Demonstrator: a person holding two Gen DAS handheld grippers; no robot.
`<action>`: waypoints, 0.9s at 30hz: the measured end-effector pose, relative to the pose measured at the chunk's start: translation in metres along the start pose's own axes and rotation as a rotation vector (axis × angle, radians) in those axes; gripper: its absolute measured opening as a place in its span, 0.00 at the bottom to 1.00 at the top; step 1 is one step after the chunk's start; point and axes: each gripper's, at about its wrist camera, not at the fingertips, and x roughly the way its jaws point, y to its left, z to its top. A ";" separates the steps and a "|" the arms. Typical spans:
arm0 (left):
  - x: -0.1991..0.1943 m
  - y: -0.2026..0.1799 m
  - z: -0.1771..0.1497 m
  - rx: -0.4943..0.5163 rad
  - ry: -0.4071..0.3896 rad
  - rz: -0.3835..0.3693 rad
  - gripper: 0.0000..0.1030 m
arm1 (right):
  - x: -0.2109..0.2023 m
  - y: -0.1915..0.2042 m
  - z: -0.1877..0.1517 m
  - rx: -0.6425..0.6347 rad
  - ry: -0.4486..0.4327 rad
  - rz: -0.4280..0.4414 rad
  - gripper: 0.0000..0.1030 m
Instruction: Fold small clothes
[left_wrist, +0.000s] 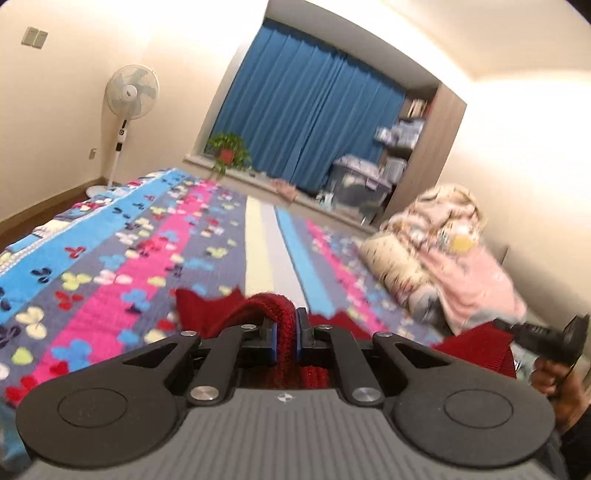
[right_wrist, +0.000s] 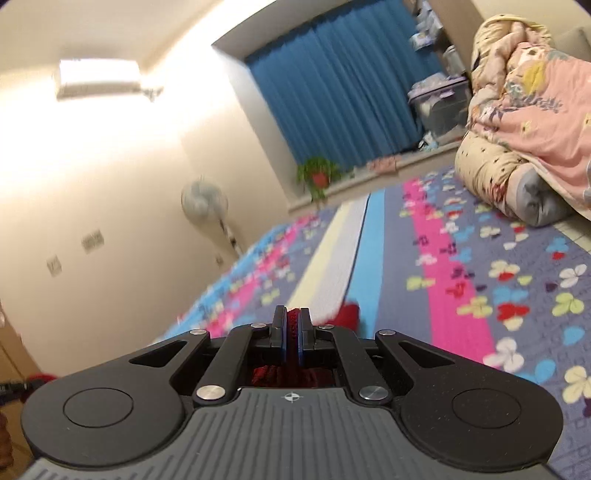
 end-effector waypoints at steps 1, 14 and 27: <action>0.014 0.006 0.005 0.008 0.007 0.020 0.09 | 0.012 -0.003 0.005 -0.007 -0.008 -0.005 0.04; 0.255 0.140 -0.008 -0.056 0.371 0.295 0.10 | 0.268 -0.112 -0.050 0.026 0.390 -0.319 0.04; 0.224 0.167 0.004 -0.171 0.267 0.358 0.44 | 0.241 -0.137 -0.032 0.097 0.285 -0.398 0.24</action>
